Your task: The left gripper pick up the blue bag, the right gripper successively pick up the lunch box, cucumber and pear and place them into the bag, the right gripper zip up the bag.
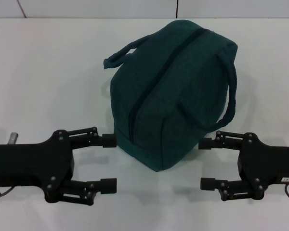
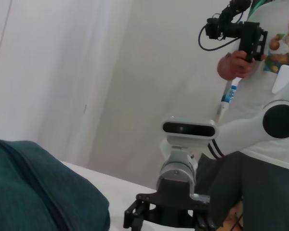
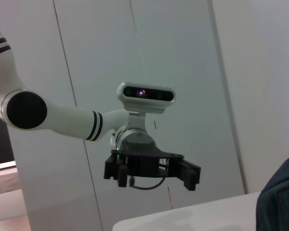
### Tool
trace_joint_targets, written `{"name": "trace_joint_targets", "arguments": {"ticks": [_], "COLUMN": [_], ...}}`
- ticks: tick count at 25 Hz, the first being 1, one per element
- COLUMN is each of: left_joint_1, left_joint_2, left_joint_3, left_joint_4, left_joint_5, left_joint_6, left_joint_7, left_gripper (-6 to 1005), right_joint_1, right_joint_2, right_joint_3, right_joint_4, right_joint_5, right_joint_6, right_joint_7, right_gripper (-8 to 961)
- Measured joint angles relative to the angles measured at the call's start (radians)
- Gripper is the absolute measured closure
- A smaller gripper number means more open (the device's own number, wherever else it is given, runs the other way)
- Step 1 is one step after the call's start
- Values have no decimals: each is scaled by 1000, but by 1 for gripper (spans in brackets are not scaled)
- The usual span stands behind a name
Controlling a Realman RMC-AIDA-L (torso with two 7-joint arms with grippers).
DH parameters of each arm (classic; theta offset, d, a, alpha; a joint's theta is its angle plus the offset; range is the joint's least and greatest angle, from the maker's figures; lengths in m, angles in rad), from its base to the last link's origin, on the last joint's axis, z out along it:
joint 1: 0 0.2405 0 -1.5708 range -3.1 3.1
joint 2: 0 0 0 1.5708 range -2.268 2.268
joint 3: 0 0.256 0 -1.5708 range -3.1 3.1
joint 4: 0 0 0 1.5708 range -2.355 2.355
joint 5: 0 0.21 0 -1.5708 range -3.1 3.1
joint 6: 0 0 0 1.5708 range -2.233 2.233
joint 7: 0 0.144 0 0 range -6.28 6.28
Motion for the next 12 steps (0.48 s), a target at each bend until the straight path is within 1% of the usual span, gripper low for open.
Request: {"name": "trace_joint_targets", "arguments": {"ticks": [12], "left_joint_1": [14], "left_joint_2": [-1], "left_joint_3": [0], "left_joint_4": [0], "left_joint_5": [15], "left_joint_6": [13], "left_joint_7": [-7], "left_gripper": [120], "right_joint_1": [-6], "right_joint_2": [0], "right_joint_3": [-1], "right_joint_4": [2], "right_joint_5": [0], "right_joint_6": [-6], "right_joint_7": [-1], "right_gripper": [169]}}
